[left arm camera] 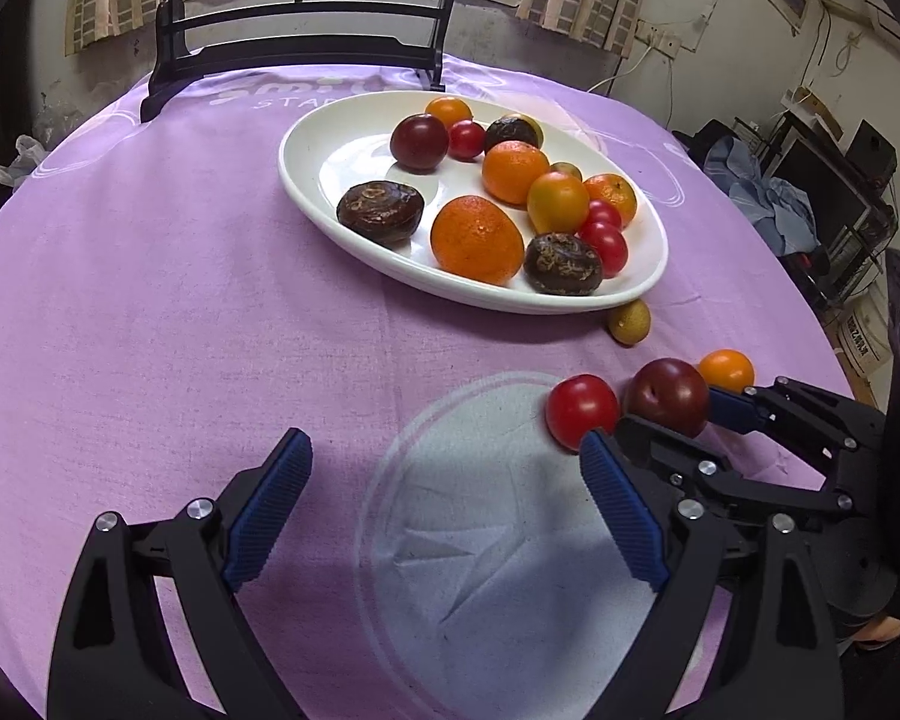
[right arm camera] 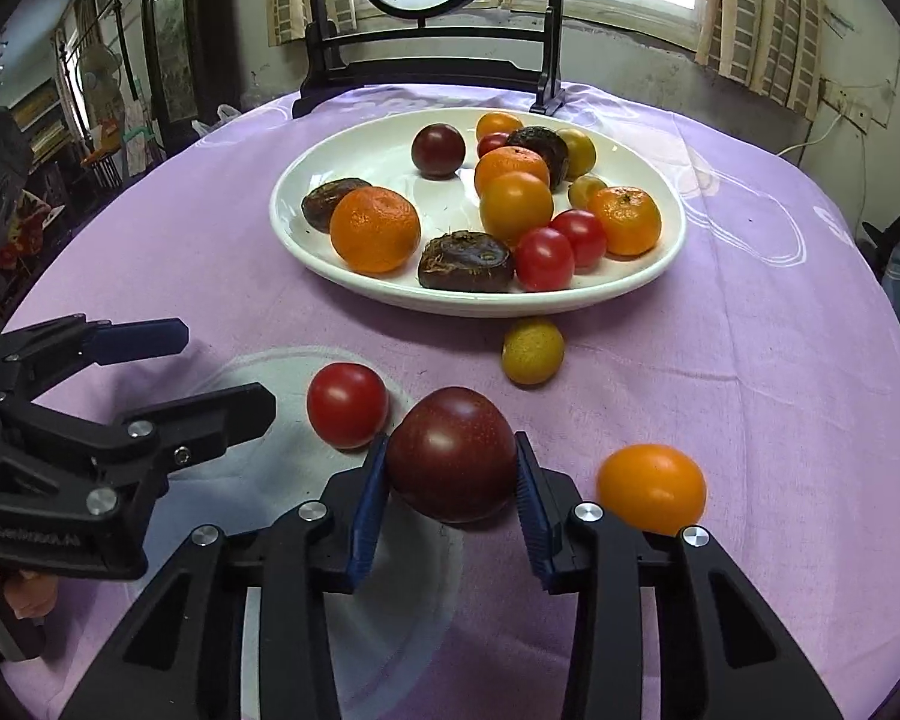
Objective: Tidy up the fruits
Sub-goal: 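Grasp a small red tomato with the left gripper while the right grasps a dark red tomato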
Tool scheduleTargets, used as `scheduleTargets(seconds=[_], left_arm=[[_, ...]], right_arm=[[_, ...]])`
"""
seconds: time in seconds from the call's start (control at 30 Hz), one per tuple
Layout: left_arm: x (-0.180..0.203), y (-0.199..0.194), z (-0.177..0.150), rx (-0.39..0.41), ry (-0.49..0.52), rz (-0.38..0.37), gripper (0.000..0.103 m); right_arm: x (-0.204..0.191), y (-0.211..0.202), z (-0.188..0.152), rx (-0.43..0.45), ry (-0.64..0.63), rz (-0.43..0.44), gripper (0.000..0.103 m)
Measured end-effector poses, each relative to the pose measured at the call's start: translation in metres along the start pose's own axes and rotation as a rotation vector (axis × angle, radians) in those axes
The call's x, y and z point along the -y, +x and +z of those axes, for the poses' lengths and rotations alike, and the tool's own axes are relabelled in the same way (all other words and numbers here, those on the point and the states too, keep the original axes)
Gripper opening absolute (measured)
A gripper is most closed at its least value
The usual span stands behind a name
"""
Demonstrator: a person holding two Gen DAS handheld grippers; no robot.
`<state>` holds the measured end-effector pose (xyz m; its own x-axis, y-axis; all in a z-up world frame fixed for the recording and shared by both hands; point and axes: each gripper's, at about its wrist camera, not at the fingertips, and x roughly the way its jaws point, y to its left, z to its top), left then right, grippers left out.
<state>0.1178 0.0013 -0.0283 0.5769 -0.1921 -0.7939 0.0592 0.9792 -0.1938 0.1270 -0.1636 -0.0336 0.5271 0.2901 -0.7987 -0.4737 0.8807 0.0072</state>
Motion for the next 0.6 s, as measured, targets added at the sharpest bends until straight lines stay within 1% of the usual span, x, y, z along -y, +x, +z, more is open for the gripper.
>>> scheduleTargets(seconds=[0.3,0.4,0.53,0.6], left_arm=[[0.021,-0.004,-0.008,0.019,0.076,-0.017,0.089],[0.03,-0.002,-0.012,0.032,0.115,-0.007,0.089],[0.038,0.006,-0.013,0.033,0.148,0.01,0.088],[0.04,0.012,-0.012,0.012,0.15,0.009,0.083]], right_arm=[[0.019,-0.035,-0.013,0.076,0.09,0.015,0.04],[0.024,-0.041,-0.016,0.088,0.105,0.011,0.04],[0.028,-0.049,-0.016,0.094,0.116,0.034,0.04],[0.028,-0.056,-0.017,0.111,0.108,0.035,0.04]])
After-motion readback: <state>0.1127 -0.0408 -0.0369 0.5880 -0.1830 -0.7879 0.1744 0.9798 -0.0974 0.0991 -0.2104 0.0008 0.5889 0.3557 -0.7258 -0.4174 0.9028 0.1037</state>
